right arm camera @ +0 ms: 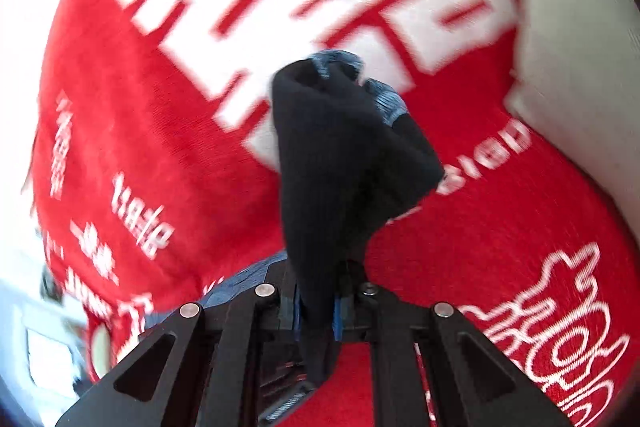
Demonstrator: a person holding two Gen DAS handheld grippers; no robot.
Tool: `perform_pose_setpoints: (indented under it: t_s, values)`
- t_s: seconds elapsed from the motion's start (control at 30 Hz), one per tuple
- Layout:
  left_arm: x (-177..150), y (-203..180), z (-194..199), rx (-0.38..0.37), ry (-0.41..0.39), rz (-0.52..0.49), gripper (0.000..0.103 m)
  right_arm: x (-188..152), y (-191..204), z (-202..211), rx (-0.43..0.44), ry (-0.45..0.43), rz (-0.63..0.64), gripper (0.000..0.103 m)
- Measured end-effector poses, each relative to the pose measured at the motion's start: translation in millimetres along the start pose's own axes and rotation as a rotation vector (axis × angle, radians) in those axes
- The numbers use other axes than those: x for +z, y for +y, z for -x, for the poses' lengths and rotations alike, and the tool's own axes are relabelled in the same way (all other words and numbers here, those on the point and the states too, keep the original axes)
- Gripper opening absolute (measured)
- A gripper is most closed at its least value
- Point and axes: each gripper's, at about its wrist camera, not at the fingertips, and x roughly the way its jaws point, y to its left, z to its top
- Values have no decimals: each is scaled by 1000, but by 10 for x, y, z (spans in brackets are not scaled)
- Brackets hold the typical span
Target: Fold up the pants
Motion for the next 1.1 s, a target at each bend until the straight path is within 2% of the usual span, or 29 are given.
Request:
perform_pose_setpoints:
  t_s: [0.23,0.33,0.4,0.5,0.57,0.77,0.9,0.93,0.97,1.0,1.1]
  values:
    - [-114,-3,96,-38,-47,-4,93,-172,805,-115,-1,53,241,11]
    - [-61,168,194,-91,15,21,92,-281,1082,-161,-16,72,324,11]
    - [-68,435,386,-120,14,89,92,-367,1268,-177,-32,80,392,11]
    - [-160,1055,770,-72,-34,151,92,-565,1556,-286,-73,108,488,11]
    - [-232,1462,881,-32,-24,189,92,-754,1736,-477,-109,137,542,11]
    - [-406,2547,785,79,63,278,92,-1537,2103,-1203,-276,216,743,14]
    - [-561,2990,659,108,109,329,92,-2084,2157,-1650,-456,263,849,24]
    - [-599,3029,639,114,114,332,92,-2188,2181,-1694,-502,251,884,25]
    - [-611,3111,629,114,117,336,92,-2284,2227,-1697,-546,217,930,31]
    - [-621,3157,632,109,119,342,92,-2357,2264,-1687,-560,211,960,40]
    - [-579,3225,660,72,118,346,92,-2448,2319,-1530,-513,237,955,48]
